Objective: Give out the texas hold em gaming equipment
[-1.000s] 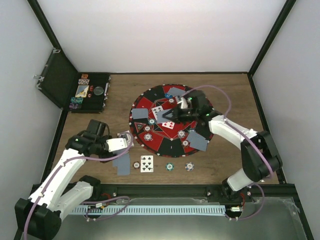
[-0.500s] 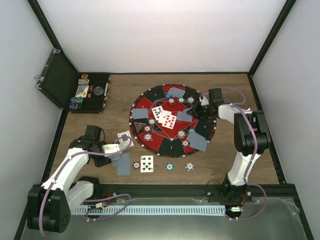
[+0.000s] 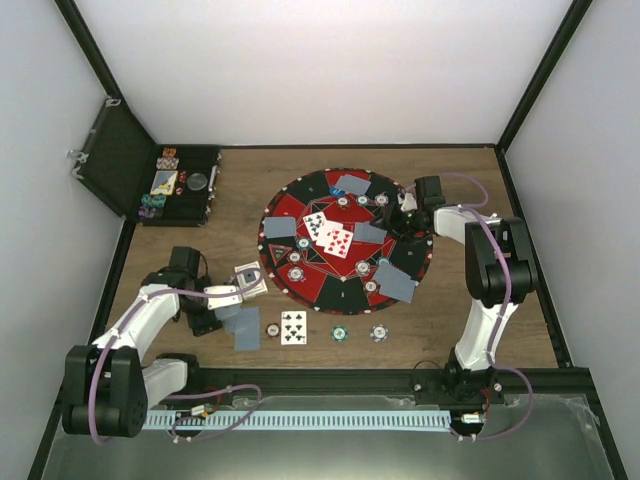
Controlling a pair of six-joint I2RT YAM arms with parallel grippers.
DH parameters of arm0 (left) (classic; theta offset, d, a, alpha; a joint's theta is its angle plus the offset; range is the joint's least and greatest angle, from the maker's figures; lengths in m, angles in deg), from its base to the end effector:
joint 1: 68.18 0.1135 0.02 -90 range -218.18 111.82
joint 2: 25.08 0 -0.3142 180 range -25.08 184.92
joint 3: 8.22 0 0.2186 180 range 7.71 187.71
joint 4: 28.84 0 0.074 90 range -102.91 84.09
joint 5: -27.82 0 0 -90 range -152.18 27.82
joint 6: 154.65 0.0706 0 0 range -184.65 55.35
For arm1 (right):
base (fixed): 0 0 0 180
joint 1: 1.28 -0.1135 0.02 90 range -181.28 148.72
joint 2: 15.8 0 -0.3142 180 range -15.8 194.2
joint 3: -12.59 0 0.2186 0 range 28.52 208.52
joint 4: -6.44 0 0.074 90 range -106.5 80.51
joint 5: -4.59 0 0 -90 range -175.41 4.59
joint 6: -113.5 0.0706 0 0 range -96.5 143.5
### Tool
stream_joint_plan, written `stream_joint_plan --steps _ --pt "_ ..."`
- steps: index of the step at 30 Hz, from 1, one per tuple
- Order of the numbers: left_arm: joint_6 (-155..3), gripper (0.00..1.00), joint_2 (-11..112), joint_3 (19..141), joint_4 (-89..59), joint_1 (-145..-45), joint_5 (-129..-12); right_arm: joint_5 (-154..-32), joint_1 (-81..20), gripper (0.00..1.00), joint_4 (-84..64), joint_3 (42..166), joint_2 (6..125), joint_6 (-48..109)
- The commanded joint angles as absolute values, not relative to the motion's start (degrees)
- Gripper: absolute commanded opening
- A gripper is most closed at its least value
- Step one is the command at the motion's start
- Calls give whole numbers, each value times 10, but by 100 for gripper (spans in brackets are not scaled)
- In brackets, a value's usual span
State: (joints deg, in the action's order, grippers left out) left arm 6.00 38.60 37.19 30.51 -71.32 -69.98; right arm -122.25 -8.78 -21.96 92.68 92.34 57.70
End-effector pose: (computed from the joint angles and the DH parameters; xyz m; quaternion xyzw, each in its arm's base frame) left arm 0.1184 -0.0161 0.1860 0.6013 0.7888 0.0036 0.1270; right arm 0.3741 0.0919 0.2005 0.1210 0.9049 0.3802 0.1482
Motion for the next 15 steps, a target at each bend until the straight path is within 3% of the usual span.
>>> stream_joint_plan --steps 1,6,15 --pt "80 99 394 375 307 -708 -704 -1203 -87 48 -236 954 921 569" --pt "74 100 391 399 332 -705 -717 -1175 -88 66 -267 964 899 559" --pt "16 100 389 565 467 -704 -835 -1070 -88 99 -332 959 836 541"
